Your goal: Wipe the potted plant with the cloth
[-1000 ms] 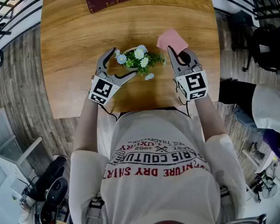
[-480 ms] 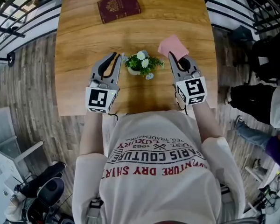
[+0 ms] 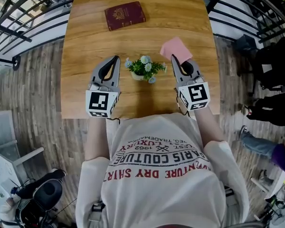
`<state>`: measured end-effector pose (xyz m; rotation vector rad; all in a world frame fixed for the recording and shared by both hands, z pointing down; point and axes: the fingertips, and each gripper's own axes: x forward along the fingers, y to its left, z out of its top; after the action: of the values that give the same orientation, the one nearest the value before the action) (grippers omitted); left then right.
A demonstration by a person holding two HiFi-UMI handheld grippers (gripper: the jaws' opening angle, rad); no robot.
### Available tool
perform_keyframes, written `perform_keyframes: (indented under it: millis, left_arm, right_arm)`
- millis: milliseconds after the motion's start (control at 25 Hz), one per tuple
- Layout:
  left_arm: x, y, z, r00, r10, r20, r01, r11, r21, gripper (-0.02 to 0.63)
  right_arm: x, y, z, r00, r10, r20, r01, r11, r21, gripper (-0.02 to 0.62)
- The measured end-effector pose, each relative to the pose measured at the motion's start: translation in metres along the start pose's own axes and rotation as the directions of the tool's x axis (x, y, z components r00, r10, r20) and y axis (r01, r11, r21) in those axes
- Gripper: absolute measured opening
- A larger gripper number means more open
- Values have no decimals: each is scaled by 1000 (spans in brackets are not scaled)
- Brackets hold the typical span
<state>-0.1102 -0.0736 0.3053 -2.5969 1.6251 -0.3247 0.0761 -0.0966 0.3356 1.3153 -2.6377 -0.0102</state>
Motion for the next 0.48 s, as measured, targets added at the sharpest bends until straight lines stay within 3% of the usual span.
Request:
perform_keyframes:
  millis: [480]
  left_arm:
    - [-11, 1, 15, 997, 41, 59, -41, 999, -8, 15]
  right_arm:
    - [-5, 8, 7, 1000, 0, 26, 1, 1000, -25, 35]
